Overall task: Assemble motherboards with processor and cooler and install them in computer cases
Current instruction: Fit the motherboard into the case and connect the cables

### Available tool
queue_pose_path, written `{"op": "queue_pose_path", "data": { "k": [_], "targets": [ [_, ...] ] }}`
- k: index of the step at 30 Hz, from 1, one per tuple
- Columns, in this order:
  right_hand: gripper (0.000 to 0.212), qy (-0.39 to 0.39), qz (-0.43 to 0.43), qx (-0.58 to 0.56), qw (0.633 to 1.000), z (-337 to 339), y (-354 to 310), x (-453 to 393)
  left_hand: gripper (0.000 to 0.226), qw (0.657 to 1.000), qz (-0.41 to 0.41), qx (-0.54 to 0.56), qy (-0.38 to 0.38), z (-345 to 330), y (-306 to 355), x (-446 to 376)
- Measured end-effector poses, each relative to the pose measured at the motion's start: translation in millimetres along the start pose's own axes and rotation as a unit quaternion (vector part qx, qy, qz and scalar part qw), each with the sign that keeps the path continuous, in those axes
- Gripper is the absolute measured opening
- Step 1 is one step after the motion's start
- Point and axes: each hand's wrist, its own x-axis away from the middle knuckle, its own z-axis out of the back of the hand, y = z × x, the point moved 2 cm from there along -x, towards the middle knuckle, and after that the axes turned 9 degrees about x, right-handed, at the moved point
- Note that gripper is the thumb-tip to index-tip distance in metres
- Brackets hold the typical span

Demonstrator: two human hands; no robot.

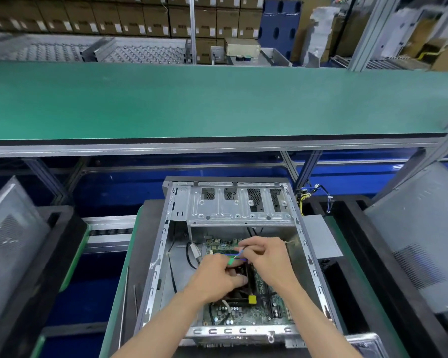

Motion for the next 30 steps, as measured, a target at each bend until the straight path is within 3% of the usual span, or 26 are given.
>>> {"op": "queue_pose_path", "data": {
  "k": [5, 7, 11, 13, 17, 21, 26, 30],
  "targets": [
    [0.015, 0.048, -0.006, 0.095, 0.994, 0.6, 4.3, -9.6, 0.036, 0.966, 0.028, 0.241, 0.085, 22.4, -4.8, 6.1],
    [0.017, 0.051, 0.012, 0.163, 0.985, -1.4, 3.0, -11.8, 0.019, 0.941, 0.013, 0.313, 0.123, 30.7, -6.5, 6.9],
    [0.023, 0.01, 0.068, 0.374, 0.925, -11.0, -5.6, -15.8, 0.008, 0.937, 0.026, 0.299, 0.181, 35.0, -10.8, 6.6],
    [0.025, 0.009, 0.095, 0.413, 0.906, -17.4, -9.9, -19.9, 0.004, 0.935, 0.069, 0.286, 0.2, 32.1, -12.9, 4.8],
    [0.025, -0.011, 0.119, 0.413, 0.903, -29.2, -7.6, -33.7, 0.011, 0.909, 0.116, 0.355, 0.183, 29.3, -19.0, -6.6],
    [0.026, -0.076, 0.184, 0.412, 0.889, -44.1, 1.5, -44.0, 0.005, 0.887, 0.12, 0.383, 0.23, 36.3, -23.4, -21.6],
    [0.017, -0.112, 0.161, 0.259, 0.946, -54.5, 1.3, -59.5, 0.009, 0.858, 0.143, 0.426, 0.249, 31.2, -33.4, -29.7],
    [0.017, -0.139, 0.13, 0.221, 0.956, -59.5, 6.6, -68.9, 0.013, 0.845, 0.156, 0.45, 0.243, 33.1, -37.5, -29.9]
  ]
}}
